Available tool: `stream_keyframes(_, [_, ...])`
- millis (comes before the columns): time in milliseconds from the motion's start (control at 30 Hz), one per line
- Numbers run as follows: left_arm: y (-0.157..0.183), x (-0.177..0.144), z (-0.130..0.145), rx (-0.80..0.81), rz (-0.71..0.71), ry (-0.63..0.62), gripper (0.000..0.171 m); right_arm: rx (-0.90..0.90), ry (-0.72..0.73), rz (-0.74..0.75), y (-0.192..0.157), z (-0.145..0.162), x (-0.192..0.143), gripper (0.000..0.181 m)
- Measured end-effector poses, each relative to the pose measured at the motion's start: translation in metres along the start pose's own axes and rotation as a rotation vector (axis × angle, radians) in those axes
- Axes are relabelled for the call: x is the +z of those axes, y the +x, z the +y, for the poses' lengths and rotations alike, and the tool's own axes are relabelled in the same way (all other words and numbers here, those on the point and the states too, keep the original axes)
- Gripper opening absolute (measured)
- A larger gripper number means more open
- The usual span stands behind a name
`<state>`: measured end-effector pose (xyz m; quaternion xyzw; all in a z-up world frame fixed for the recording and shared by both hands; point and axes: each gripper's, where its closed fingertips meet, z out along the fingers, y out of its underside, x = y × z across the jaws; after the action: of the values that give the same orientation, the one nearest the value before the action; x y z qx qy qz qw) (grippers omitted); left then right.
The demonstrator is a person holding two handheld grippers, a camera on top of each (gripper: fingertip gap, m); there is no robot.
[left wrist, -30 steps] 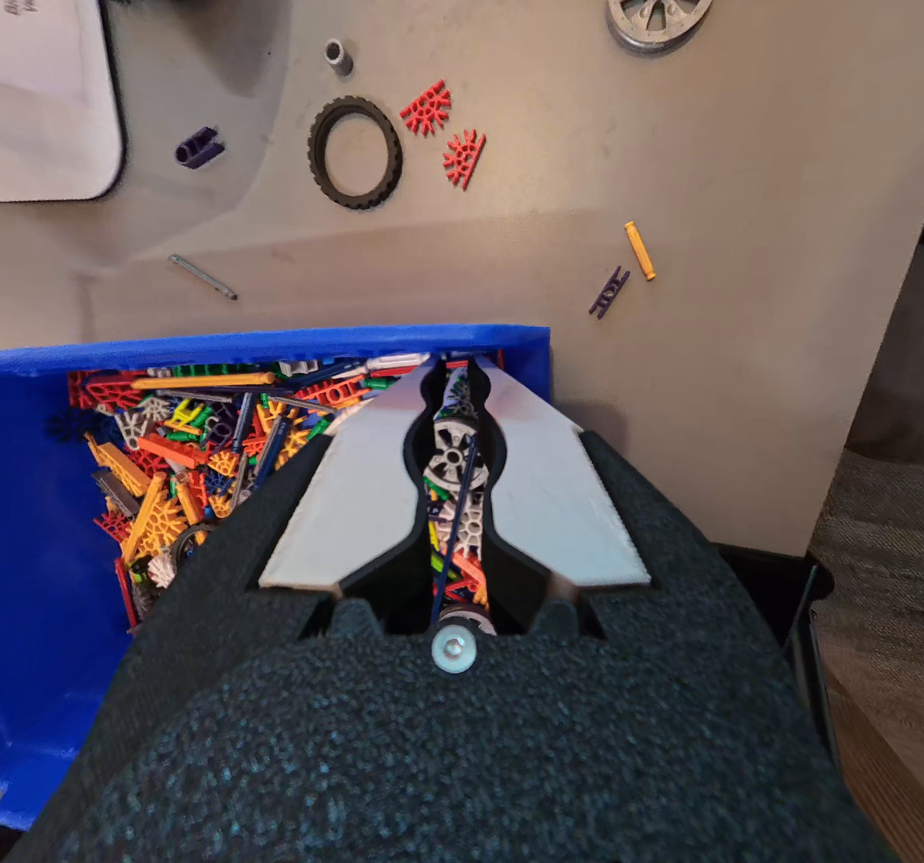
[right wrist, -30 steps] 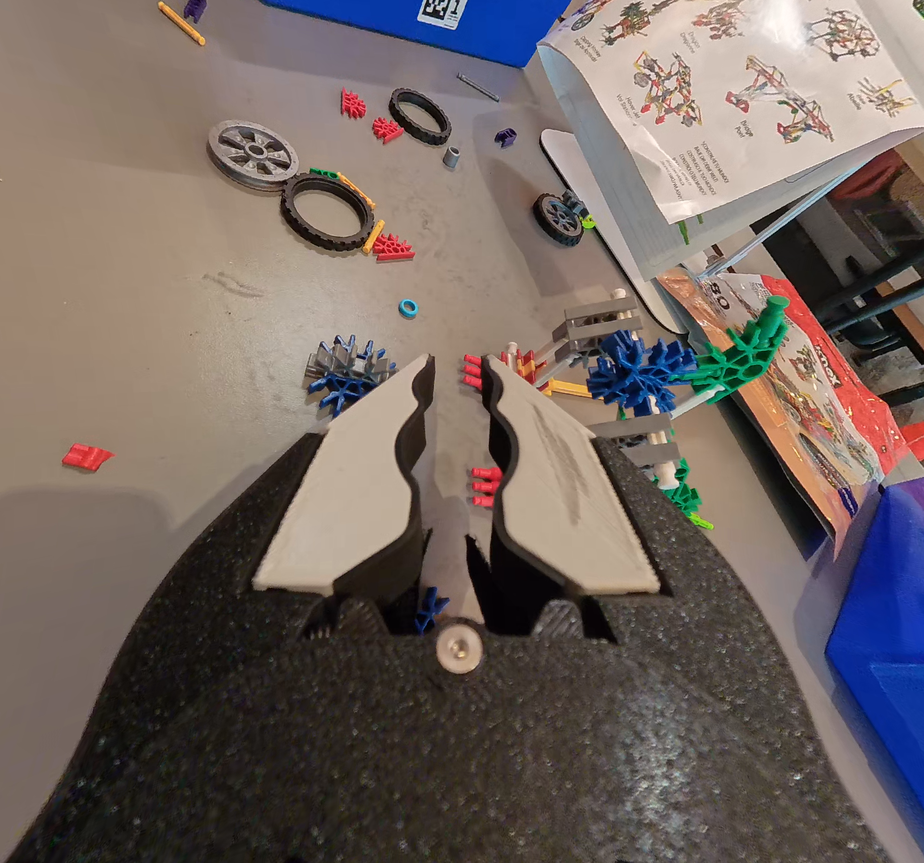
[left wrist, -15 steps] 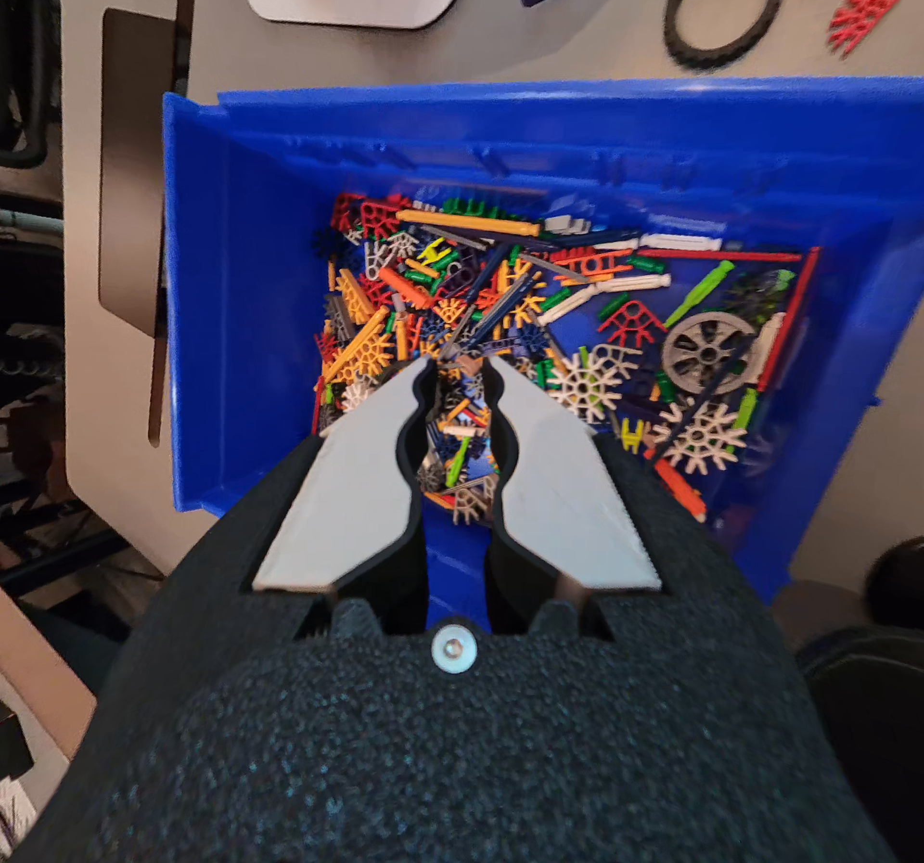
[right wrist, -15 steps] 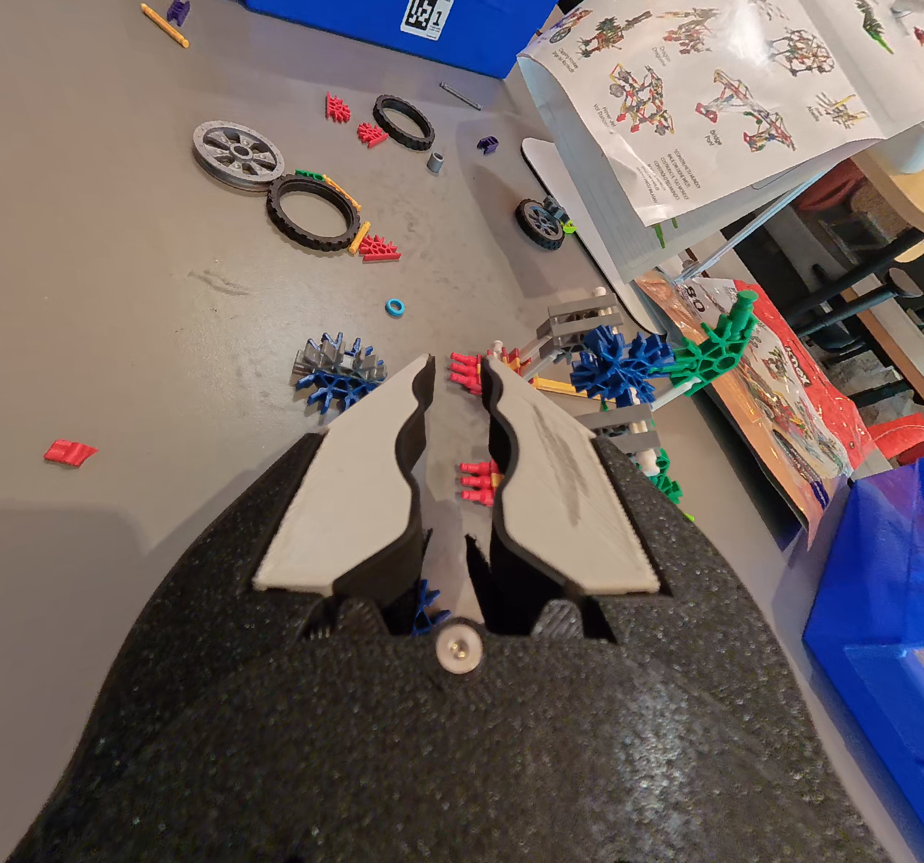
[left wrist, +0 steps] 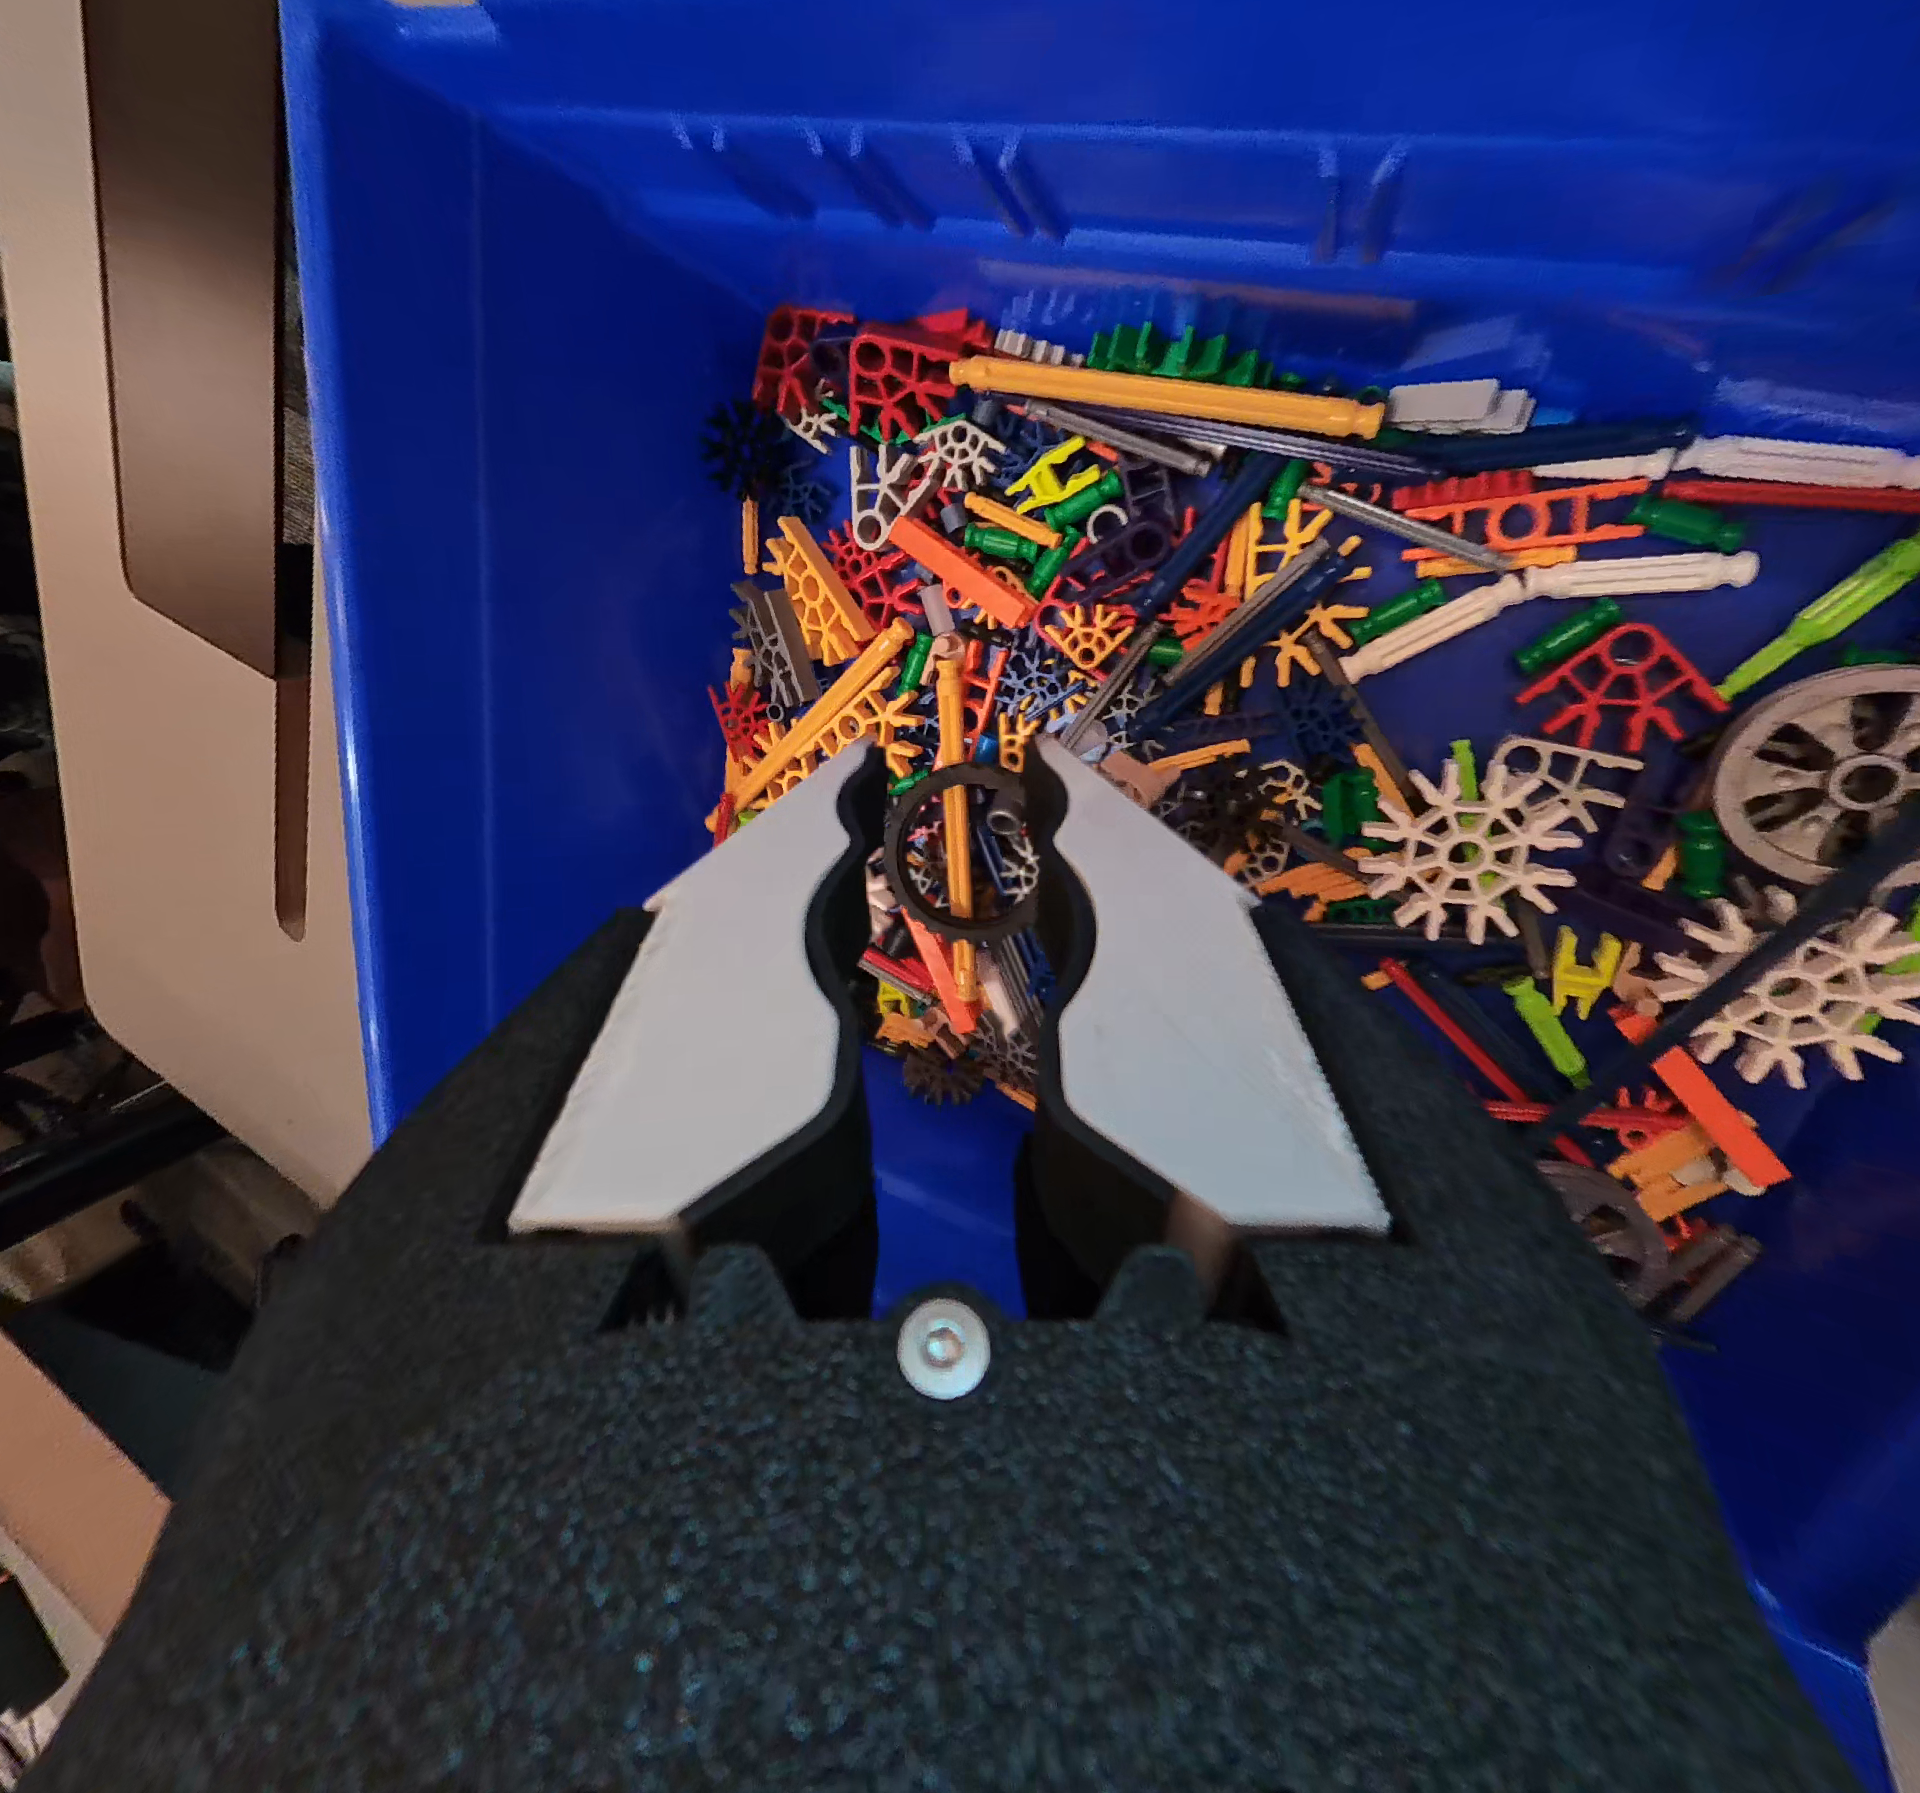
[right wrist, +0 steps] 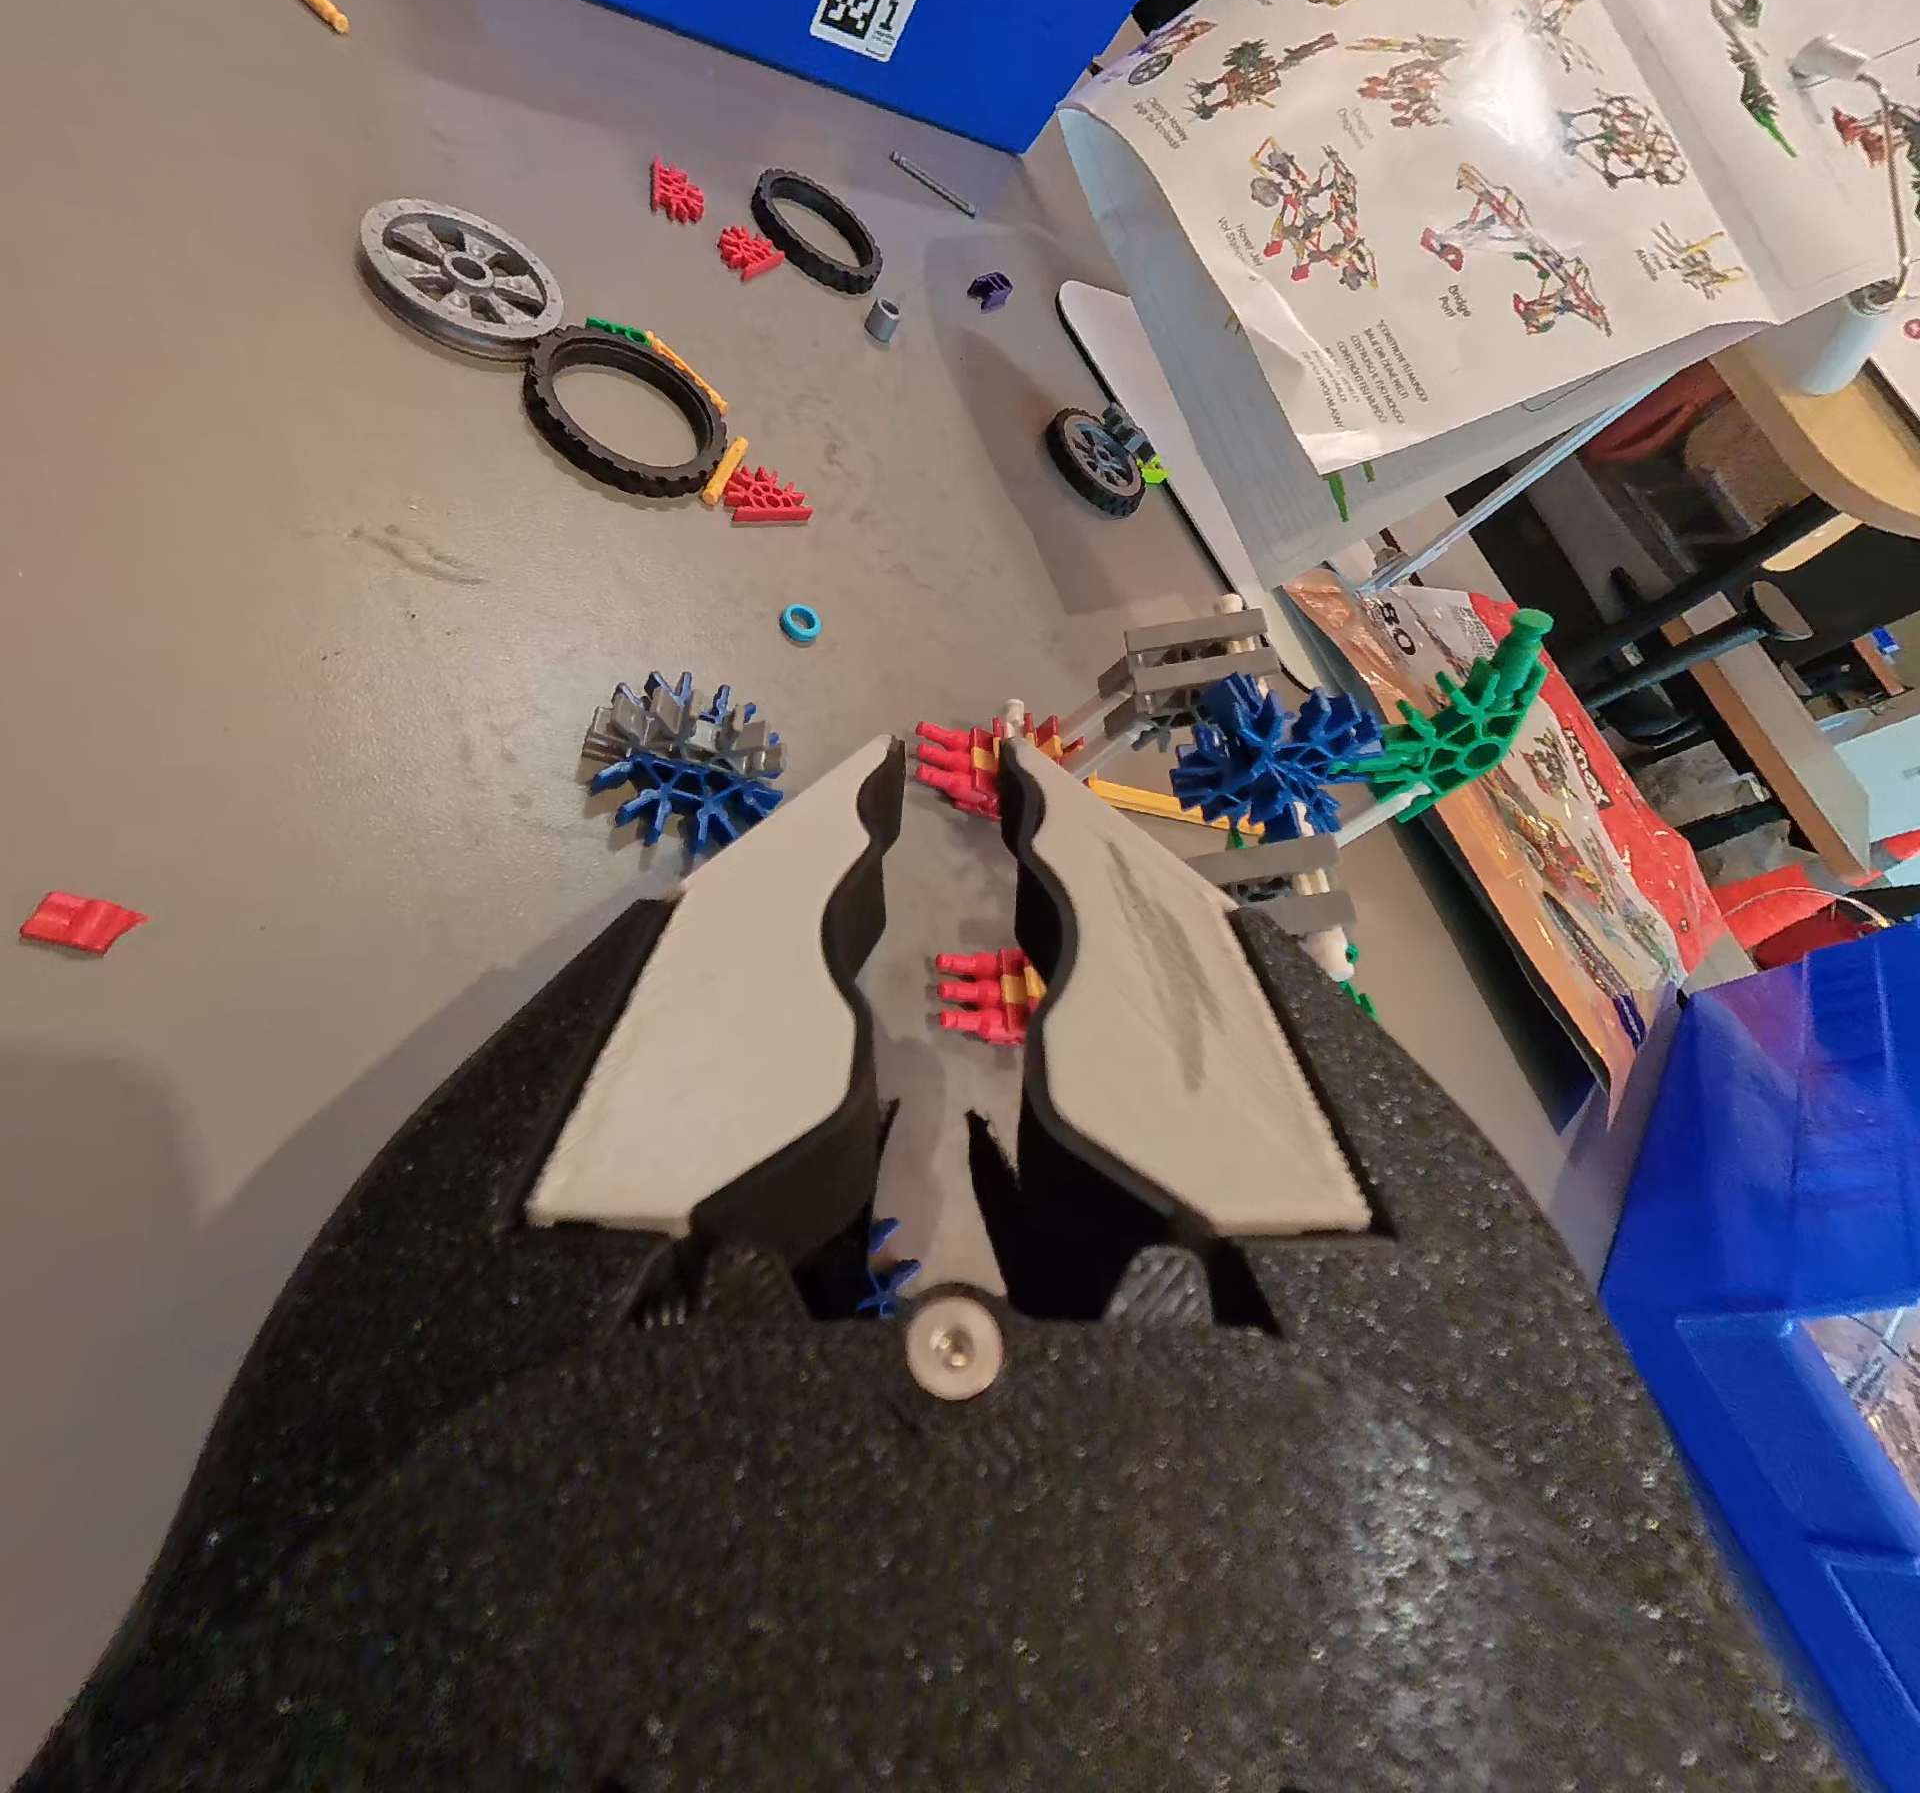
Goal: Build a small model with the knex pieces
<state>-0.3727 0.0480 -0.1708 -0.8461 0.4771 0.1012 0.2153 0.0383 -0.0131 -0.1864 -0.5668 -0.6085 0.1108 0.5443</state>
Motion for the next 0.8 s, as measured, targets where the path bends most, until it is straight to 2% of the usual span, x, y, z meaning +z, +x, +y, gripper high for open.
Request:
stream_keyframes(433, [-0.028,0.006,0.024,-0.026,-0.028,-0.090,0.024,-0.012,-0.010,0.006,0.001,0.003,0.001,0.018])
stream_keyframes(633, [-0.015,0.014,0.028,-0.005,0.059,-0.119,0.025,-0.011,-0.019,0.005,0.001,0.004,0.002,0.018])
stream_keyframes(800, [-0.018,0.026,0.021,0.006,0.067,-0.107,0.023,-0.011,-0.029,0.007,0.002,0.005,0.003,0.018])
